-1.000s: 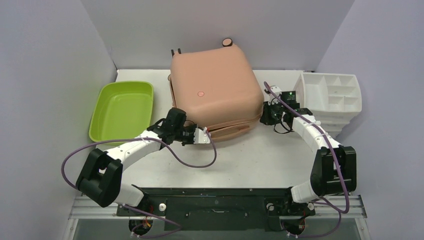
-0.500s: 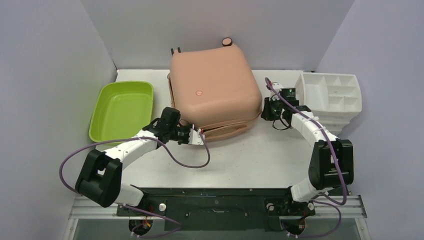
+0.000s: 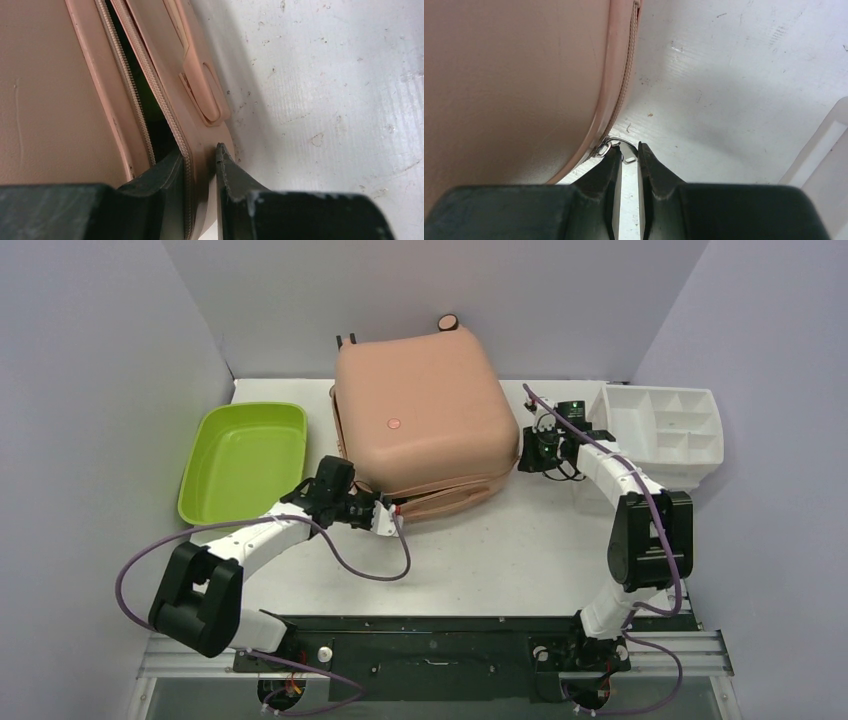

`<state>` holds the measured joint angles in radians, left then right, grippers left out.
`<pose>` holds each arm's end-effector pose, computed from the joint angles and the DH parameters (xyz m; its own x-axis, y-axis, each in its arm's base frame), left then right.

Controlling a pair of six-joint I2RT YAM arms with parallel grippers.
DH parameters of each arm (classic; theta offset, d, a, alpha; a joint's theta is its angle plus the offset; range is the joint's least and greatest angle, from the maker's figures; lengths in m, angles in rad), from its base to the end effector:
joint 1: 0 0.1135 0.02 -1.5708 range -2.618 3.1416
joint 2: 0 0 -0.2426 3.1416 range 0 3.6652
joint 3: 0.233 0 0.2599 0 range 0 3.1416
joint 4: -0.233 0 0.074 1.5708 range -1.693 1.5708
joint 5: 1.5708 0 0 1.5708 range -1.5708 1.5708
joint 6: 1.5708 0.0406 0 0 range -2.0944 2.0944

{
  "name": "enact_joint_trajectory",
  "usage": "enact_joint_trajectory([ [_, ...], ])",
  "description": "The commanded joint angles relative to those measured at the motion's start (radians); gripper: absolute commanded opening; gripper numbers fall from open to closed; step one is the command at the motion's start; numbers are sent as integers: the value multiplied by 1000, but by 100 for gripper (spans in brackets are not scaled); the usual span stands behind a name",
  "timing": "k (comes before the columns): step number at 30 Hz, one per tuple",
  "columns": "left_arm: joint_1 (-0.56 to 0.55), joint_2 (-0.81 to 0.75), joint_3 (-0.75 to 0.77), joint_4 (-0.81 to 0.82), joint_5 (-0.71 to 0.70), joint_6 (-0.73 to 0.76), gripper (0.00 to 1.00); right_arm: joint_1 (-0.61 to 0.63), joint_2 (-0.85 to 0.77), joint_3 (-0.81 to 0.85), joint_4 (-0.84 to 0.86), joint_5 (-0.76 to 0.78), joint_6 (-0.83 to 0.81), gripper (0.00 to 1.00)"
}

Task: Open, take out, and arrange the luggage
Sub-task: Unzip the zipper of the luggage.

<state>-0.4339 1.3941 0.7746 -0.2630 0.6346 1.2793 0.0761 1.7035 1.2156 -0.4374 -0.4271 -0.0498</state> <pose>0.2492 -0.1420 0.1719 0.4502 0.6415 -0.6211 0.8667 -0.1465 0.4768 0.3680 0.0449 0.1998 -0.7797 -0.1049 -0.6173 -0.3569 0.8845 0.3005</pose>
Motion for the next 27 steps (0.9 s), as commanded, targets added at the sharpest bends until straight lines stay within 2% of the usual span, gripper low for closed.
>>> enact_joint_trajectory([
  [1, 75, -31, -87, -287, -155, 101, 0, -102, 54, 93, 369, 296, -47, 9],
  [13, 73, -76, -124, -347, -161, 218, 0, -105, -103, 35, 515, 467, -23, 6],
  [17, 73, -100, -134, -362, -152, 242, 0, -104, -78, 64, 493, 344, -8, 6],
  [18, 73, -103, -135, -369, -149, 262, 0, -105, -74, 60, 491, 246, -9, 7],
  [22, 73, -125, -159, -360, -153, 298, 0, -84, -107, 8, 462, 12, -97, 16],
  [27, 76, -124, -184, -269, -195, 309, 0, -70, -126, 2, 325, -168, -274, 24],
])
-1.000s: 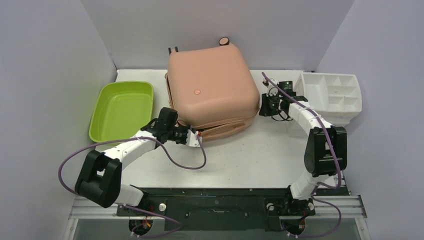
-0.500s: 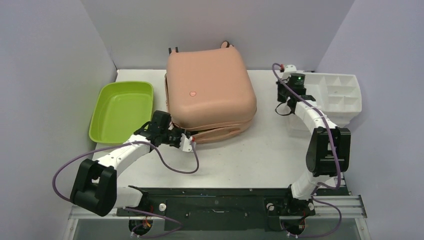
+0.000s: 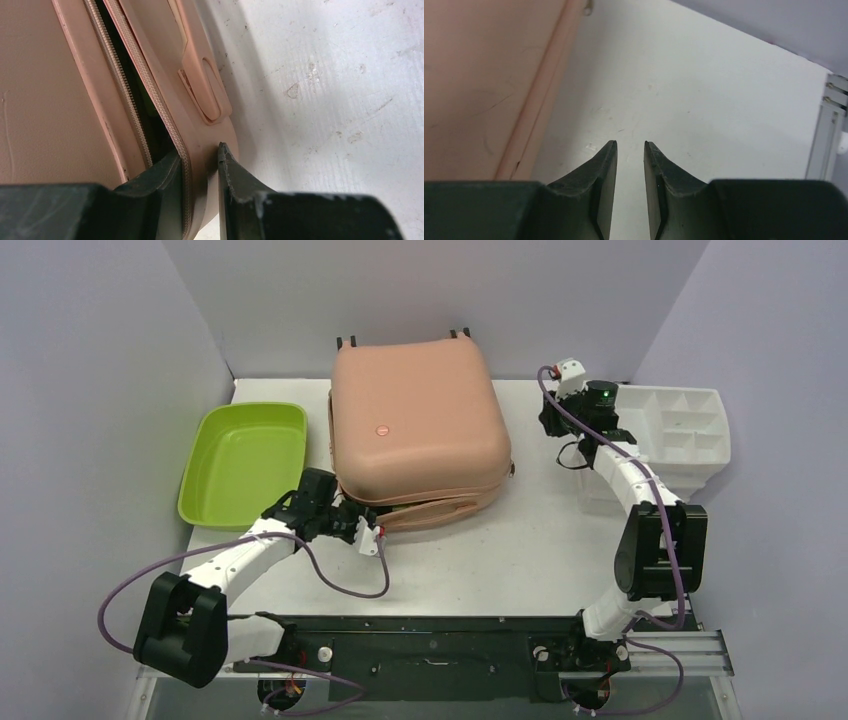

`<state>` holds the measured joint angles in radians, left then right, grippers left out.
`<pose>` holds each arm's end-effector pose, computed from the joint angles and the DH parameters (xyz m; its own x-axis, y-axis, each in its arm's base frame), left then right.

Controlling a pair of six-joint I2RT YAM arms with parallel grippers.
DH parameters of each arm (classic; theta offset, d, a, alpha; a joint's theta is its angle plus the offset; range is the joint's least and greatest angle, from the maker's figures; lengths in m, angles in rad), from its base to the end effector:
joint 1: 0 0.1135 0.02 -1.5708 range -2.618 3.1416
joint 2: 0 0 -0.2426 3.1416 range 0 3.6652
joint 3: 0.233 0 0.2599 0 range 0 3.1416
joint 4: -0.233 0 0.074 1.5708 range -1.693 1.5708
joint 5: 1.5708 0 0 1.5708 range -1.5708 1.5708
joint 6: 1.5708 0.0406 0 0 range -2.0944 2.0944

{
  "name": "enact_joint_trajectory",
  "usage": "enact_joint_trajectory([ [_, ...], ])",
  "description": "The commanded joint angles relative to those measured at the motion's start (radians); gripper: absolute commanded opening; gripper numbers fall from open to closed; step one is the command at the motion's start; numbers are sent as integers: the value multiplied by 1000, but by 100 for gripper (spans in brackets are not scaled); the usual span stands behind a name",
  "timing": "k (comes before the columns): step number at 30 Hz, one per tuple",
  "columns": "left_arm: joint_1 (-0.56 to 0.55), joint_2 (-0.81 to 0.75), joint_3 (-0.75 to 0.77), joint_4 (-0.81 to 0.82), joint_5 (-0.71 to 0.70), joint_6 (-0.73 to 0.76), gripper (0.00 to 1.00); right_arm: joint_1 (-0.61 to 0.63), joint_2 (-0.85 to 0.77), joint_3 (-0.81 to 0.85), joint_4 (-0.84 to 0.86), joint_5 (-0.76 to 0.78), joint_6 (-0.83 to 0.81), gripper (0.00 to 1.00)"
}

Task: Open, take out, and arrange the luggage
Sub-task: Unzip the zipper of the luggage, then adjust the luggage at the center of the board.

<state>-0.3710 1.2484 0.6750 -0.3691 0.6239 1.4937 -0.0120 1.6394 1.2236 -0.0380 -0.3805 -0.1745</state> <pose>0.2253 -0.1131 0.1703 0.5544 0.6526 -0.5165 0.7991 -0.2438 0.5496 0.3927 0.0104 0.2593 -0.3757 -0.1567 -0.9134 -0.3938 0.9192 0.0043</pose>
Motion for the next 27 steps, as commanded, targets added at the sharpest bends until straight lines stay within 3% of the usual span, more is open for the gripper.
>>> enact_joint_trajectory([
  [1, 15, 24, -84, -148, -189, 95, 0, 26, -64, -6, -102, -222, -167, 24],
  [6, 30, 25, -52, -93, -216, -5, 3, 110, -79, -31, -175, -204, -291, 25],
  [7, 39, 19, -48, -83, -216, -24, 14, 140, -83, -36, -184, -199, -299, 25],
  [8, 46, 4, -42, -79, -205, -56, 40, 155, -84, -50, -185, -195, -305, 25],
  [10, 70, -38, -40, -72, -171, -98, 72, 196, -86, -64, -182, -198, -301, 25],
  [12, 88, -96, -45, -72, -129, -132, 92, 228, -88, -80, -173, -208, -290, 25],
  [14, 99, -155, -47, -87, -89, -164, 99, 254, -93, -92, -171, -219, -284, 25],
  [22, 112, -206, 20, -272, 2, -248, 96, 353, -131, -165, -172, -290, -273, 25],
  [27, 128, -213, 74, -370, 77, -247, 96, 345, -161, -164, -237, -339, -324, 26],
])
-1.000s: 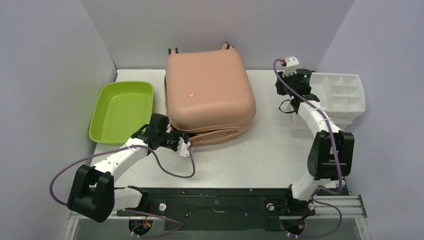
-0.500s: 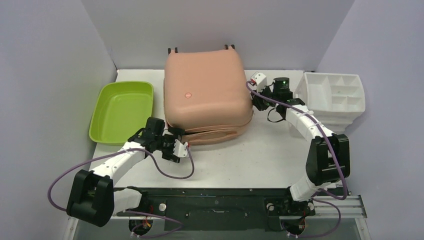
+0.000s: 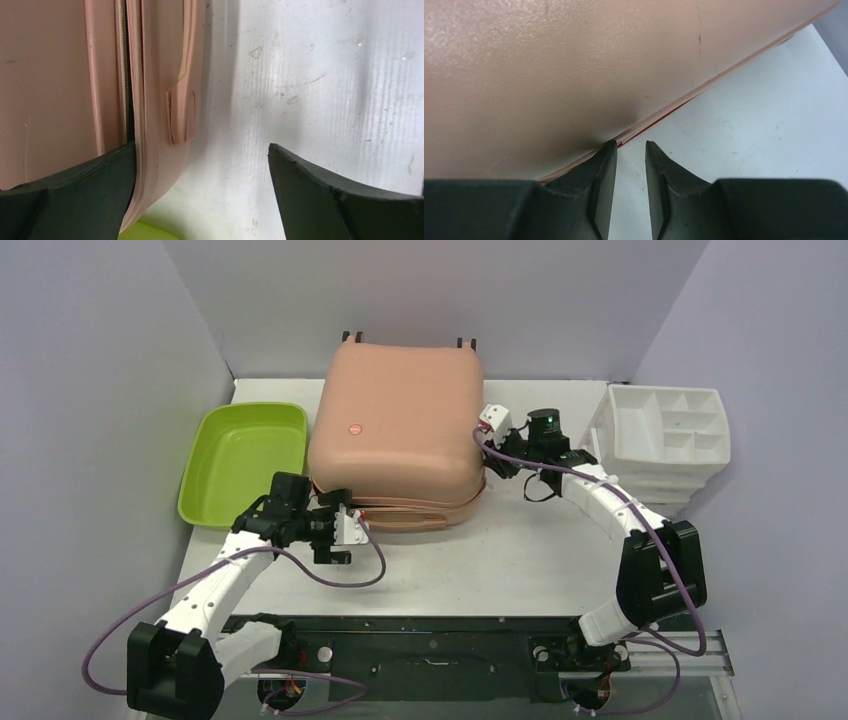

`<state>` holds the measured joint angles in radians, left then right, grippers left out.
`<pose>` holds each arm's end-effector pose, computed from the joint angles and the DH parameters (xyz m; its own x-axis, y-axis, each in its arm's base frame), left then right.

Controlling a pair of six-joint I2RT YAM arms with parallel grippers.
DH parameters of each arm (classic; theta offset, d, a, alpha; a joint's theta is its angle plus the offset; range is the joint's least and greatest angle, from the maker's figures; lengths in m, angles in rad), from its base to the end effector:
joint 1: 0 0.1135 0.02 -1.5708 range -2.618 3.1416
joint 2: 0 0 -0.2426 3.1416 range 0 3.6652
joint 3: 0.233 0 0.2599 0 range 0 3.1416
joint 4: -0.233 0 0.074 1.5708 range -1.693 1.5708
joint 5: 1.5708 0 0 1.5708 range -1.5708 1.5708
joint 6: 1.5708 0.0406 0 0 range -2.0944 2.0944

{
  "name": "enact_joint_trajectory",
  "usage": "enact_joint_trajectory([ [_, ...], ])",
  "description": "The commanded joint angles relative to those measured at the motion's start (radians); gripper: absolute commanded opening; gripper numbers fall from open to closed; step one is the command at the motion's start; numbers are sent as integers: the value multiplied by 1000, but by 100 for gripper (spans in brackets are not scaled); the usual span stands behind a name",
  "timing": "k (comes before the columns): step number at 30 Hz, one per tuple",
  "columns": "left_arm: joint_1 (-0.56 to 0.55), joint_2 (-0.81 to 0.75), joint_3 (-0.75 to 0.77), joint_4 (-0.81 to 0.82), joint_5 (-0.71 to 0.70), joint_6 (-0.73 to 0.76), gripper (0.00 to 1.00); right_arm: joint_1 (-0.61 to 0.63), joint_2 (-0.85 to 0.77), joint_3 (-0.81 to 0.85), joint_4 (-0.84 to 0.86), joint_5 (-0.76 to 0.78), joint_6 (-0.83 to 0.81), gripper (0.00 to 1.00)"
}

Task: Open, take out, and arrange the luggage
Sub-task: Adjust the luggage at the center of the board.

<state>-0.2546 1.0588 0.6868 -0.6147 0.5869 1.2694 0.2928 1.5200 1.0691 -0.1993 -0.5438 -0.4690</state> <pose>0.2053 -0.0767 0.1990 0.2428 0.7584 -0.6048 0.9209 0.0157 0.3895 0.3271 0.1206 0.2338 -0.2271 -0.4725 -0.8516 -0.8340 0.5459 -0.0804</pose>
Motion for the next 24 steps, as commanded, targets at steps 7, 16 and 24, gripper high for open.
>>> enact_joint_trajectory([
  [7, 20, -61, 31, -109, 160, -49, 96, -102, -87, 35, -424, -299, -423, 27],
  [16, 23, -106, -23, -7, 170, -162, 96, -90, -127, -194, -190, -366, -531, 29],
  [24, 39, -154, -50, 30, 179, -208, 96, -4, -125, -308, 369, -156, -75, 29],
])
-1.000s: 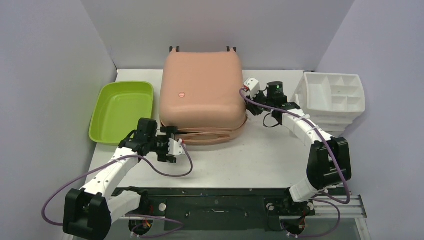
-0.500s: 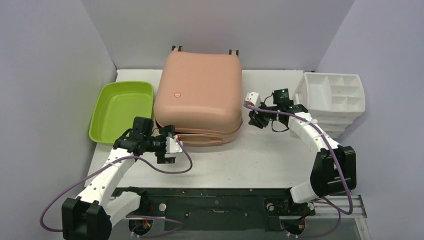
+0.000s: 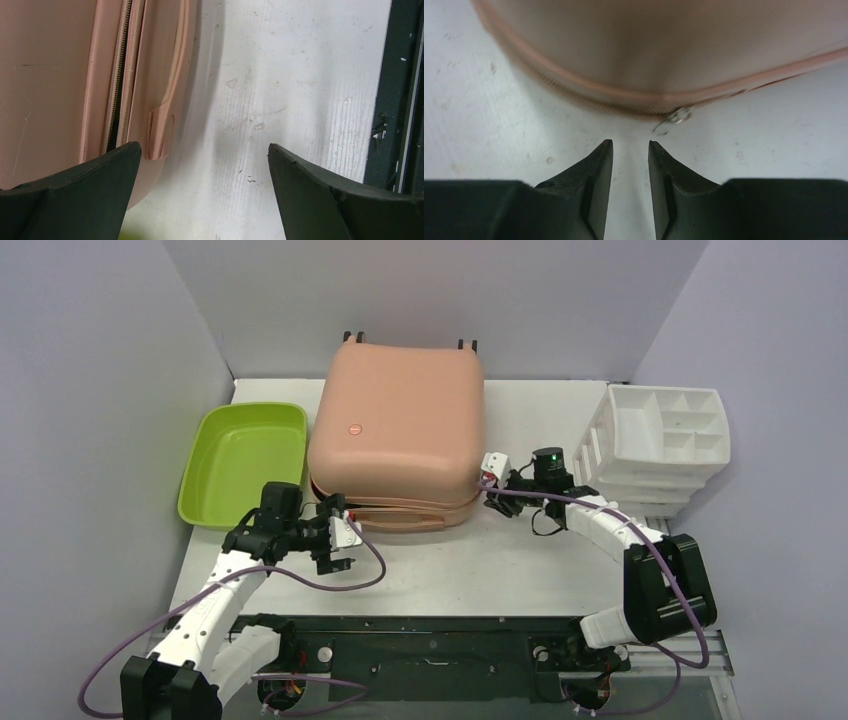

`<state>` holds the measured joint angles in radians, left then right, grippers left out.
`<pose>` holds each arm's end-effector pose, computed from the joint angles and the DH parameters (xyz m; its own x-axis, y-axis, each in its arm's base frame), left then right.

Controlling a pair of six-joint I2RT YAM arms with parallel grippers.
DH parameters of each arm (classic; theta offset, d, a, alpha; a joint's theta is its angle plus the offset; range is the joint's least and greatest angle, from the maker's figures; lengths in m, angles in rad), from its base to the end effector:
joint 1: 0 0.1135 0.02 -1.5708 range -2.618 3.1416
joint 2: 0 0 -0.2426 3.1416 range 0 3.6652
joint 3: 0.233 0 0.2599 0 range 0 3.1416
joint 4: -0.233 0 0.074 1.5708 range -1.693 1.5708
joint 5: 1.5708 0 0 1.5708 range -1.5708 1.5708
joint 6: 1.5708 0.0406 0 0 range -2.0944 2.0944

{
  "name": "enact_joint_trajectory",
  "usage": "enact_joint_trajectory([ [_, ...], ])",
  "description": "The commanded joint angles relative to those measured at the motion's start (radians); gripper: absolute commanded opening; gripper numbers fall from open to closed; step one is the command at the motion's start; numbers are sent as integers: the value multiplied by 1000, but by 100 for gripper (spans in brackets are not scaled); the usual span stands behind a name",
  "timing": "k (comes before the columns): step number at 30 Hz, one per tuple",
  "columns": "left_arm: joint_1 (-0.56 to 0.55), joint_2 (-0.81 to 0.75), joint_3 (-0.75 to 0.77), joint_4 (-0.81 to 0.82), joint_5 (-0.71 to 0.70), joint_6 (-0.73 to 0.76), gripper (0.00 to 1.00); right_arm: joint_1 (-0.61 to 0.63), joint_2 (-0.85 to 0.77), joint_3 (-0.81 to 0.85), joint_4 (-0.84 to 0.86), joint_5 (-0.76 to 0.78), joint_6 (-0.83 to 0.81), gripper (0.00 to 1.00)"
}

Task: Open, take out, and arrange the luggage
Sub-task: Adjust the luggage at the center of the board, then pick up the zipper from the luggage, then unzip the zipper of the luggage.

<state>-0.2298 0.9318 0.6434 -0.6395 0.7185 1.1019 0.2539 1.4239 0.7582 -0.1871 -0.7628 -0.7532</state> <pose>0.1862 -0.0710 0.2102 0.1436 0.6561 -0.7409 0.9463 0.1280 0.2967 0.2721 0.0996 0.1667 -0.1067 -0.5385 -0.8358 -0.9520 0.2978 -0.0704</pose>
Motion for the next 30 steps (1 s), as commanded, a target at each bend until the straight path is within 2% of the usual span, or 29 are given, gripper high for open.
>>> enact_joint_trajectory([
  [1, 18, -31, -13, 59, 48, -43, 96, 38, -29, -14, 385, 87, 225, 29],
  [4, 22, -37, -23, 80, 49, -48, 96, 62, -31, -40, 486, 148, 272, 29],
  [7, 24, -39, -29, 88, 47, -51, 96, 78, -34, -56, 517, 217, 282, 26],
  [12, 25, -40, -25, 87, 48, -52, 96, 88, -48, -60, 501, 296, 297, 9],
  [18, 26, -39, -30, 86, 47, -45, 96, 87, -96, -100, 477, 350, 256, 0],
  [25, 27, -33, -23, 79, 50, -39, 96, 84, -84, -52, 395, 345, 224, 0],
  [30, 26, -28, -23, 67, 51, -20, 96, 84, -29, 33, 333, 415, 250, 0],
])
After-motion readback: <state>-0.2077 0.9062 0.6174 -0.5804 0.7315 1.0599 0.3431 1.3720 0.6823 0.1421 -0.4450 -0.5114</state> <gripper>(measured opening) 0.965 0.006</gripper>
